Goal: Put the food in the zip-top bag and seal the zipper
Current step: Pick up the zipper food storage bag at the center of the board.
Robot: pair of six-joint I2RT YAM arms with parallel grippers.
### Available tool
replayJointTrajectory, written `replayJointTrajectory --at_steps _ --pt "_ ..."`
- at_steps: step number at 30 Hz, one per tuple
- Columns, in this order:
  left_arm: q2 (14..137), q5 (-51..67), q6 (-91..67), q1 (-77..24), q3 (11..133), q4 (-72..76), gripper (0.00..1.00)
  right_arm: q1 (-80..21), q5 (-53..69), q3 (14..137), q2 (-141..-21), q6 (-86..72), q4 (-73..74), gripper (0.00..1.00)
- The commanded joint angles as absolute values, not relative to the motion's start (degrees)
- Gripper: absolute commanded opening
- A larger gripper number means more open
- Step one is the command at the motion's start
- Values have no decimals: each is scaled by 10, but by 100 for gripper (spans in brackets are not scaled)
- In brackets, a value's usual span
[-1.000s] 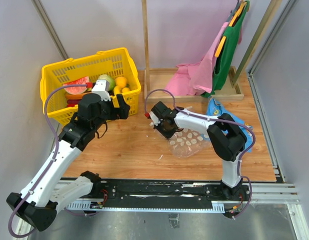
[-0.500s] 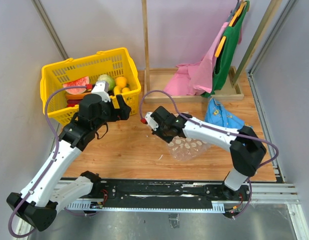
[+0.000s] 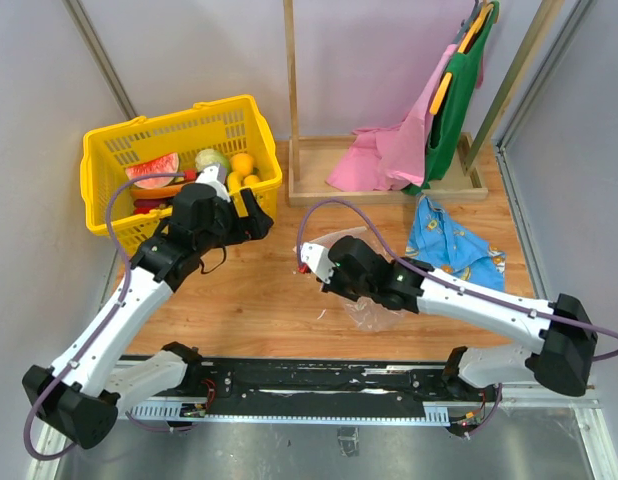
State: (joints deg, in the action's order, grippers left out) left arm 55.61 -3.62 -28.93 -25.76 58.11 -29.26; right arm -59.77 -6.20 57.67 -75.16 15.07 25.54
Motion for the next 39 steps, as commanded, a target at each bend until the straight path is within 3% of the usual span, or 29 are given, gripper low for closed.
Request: replayJointTrajectory --at_steps 1,12,23,28,35,37,39 --pt "592 33 -331 -262 582 -282 93 -620 -78 530 -700 190 190 1" --pt "669 204 -415 -263 524 -186 80 -628 -80 505 -677 190 166 1" --pt "701 240 -463 -278 489 -115 71 -635 -75 497 -667 188 147 1" --pt "710 236 -469 -291 486 -103 54 -638 -76 489 -660 186 133 1" --pt "693 204 -437 -298 503 -115 9 -638 -77 491 -648 163 145 1" --pt "681 185 -421 -305 513 -118 1 -638 -82 493 -639 154 153 1" --pt "670 161 -401 -314 528 -130 0 -637 -91 495 -624 141 156 6"
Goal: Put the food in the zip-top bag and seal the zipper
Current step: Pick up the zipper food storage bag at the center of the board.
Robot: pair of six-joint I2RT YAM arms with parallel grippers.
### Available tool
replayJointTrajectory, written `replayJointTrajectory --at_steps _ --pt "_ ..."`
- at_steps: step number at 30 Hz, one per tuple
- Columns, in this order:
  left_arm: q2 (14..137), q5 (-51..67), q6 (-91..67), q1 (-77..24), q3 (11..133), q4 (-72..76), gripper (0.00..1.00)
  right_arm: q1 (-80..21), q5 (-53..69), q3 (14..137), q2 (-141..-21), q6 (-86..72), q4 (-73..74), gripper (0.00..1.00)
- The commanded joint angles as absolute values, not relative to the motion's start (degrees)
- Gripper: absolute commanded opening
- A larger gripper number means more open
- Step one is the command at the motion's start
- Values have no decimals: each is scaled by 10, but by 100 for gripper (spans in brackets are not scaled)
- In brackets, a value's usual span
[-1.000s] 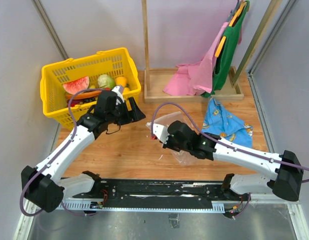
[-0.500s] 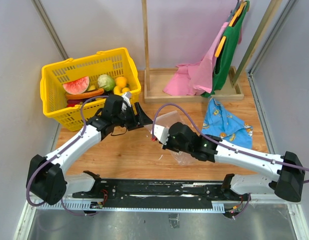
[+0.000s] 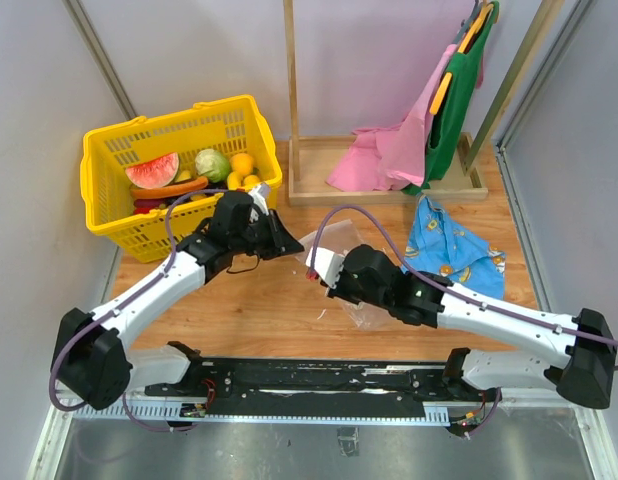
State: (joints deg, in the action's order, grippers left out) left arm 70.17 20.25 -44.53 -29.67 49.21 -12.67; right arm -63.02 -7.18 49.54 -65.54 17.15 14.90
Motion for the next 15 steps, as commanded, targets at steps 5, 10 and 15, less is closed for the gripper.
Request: replayJointTrajectory --at_steps 5,10,15 --pt "649 110 -347 -344 570 -143 0 -633 -138 516 -595 108 167 38" --pt "635 86 -295 -359 614 -149 0 -614 -125 565 -588 75 204 61" --pt "642 38 -209 -389 666 -181 0 -574 -129 629 -591 6 238 71"
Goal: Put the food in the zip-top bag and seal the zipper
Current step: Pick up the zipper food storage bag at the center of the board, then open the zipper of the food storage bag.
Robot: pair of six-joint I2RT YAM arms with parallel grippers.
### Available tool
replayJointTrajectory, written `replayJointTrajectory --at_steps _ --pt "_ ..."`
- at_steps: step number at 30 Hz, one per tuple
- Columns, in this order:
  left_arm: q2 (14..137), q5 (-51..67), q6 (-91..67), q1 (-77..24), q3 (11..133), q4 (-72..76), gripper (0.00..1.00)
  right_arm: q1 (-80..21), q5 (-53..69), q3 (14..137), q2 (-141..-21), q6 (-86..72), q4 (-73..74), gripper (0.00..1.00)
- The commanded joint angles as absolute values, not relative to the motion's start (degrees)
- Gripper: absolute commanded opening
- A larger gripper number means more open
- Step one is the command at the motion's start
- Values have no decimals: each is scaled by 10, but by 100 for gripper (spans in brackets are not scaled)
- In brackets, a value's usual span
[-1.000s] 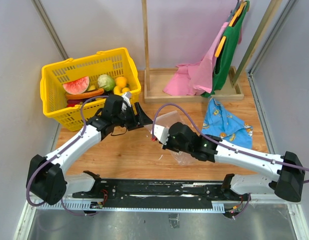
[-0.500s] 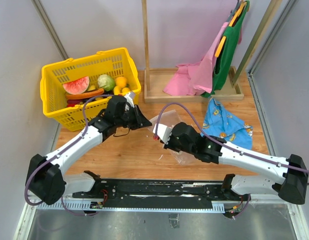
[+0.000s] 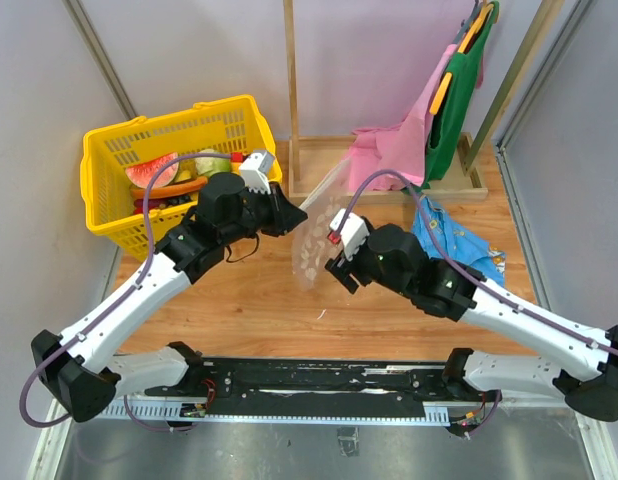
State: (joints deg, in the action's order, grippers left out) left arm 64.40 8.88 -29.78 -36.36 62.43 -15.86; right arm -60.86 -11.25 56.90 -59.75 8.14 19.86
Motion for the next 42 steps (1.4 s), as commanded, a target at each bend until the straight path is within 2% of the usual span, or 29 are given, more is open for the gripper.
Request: replayJointTrajectory --at_steps 1,5,11,25,35,42 --pt "643 24 -195 -397 674 -187 0 -561 -123 648 -595 -10 252 73" --pt "644 -28 -149 -428 684 -191 0 -516 -123 723 -615 -75 309 82" --pt "654 -121 -83 -490 693 -190 0 -458 -117 778 -659 -194 366 85" --pt "699 -242 -16 -594 659 -211 0 -377 -59 708 -672 -380 300 89" --pt "729 -267 -10 -636 644 -201 0 -321 -10 655 -656 -458 250 89" --pt "736 -283 -12 -642 645 -199 0 -302 -25 615 -624 -503 252 88"
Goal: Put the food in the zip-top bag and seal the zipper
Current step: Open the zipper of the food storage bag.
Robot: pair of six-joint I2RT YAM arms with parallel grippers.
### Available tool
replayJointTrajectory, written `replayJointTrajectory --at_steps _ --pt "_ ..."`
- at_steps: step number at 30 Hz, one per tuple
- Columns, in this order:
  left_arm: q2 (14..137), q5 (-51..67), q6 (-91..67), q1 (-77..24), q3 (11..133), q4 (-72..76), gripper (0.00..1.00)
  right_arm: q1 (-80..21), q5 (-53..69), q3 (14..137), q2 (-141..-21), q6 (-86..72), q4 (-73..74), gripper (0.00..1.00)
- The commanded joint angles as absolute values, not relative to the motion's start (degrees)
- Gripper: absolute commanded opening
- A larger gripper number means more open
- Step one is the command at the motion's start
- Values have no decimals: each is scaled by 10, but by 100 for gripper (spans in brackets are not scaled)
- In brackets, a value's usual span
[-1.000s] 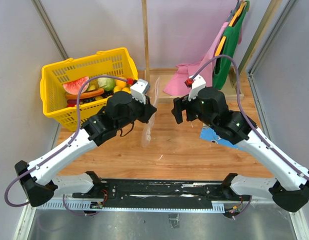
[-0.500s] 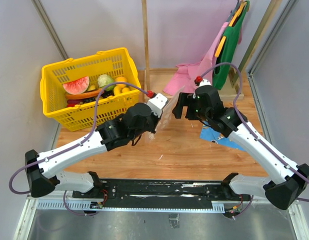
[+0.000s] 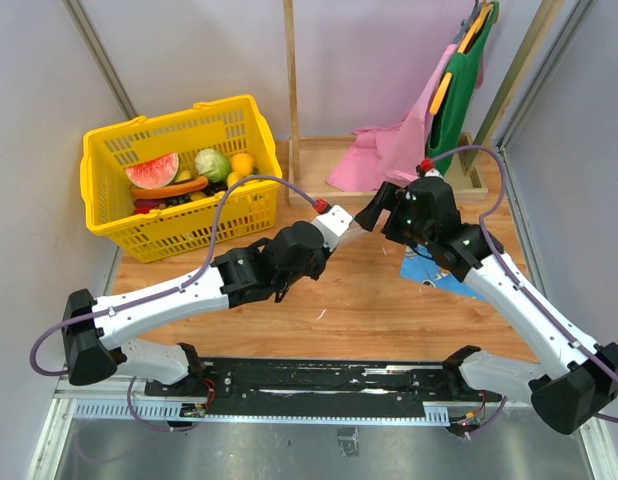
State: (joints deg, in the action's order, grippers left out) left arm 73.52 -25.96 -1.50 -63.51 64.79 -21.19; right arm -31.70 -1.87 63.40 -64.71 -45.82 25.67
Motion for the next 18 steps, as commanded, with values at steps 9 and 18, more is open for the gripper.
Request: replayJointTrajectory --at_steps 9,18 --pt "722 -293 -16 -650 648 -186 0 -272 -31 575 -587 -531 276 86" --pt "708 -300 -15 -653 648 -183 0 -258 1 549 -589 -557 240 85"
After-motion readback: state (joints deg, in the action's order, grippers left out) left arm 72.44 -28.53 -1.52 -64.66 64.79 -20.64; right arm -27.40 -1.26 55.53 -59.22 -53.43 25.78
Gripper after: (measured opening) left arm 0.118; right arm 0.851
